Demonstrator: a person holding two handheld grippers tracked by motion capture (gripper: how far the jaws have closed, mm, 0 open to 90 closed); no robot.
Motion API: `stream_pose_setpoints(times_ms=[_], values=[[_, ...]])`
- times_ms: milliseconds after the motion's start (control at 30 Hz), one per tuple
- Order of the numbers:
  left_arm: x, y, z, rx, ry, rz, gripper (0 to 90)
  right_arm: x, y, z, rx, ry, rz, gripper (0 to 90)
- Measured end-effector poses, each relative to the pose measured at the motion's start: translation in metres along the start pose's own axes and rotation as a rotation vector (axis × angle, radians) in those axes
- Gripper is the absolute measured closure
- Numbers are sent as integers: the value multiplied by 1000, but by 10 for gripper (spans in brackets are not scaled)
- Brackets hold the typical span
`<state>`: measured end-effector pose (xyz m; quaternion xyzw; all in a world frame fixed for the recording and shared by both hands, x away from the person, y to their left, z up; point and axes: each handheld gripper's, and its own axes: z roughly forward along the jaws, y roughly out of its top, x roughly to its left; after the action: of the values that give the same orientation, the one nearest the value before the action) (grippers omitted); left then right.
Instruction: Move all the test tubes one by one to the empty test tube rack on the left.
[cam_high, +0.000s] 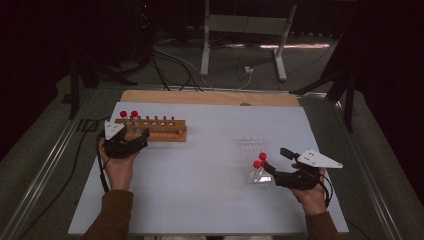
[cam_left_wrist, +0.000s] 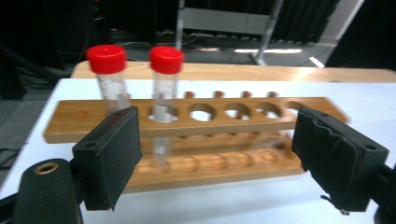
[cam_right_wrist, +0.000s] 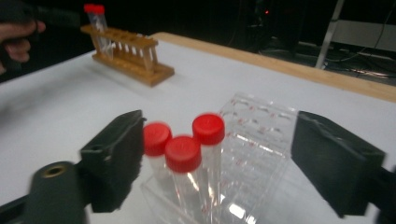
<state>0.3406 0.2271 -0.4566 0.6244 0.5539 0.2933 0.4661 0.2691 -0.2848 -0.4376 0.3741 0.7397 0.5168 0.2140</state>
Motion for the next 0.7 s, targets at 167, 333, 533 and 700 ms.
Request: stream_pose_setpoints(times_ms=[167, 333, 533, 700], values=[[-13, 1, -12, -13, -54, 27, 106, 2, -8, 0, 46, 18, -46, 410], [-30, 1, -23, -27, -121, 52, 87, 2, -15, 3, 82, 43, -74, 551], [-45, -4, -26, -24, -176, 66, 78, 4, -23, 12, 122, 60, -96, 659], [-56, -7, -25, -10, -214, 78, 78, 5, -28, 19, 139, 67, -107, 703]])
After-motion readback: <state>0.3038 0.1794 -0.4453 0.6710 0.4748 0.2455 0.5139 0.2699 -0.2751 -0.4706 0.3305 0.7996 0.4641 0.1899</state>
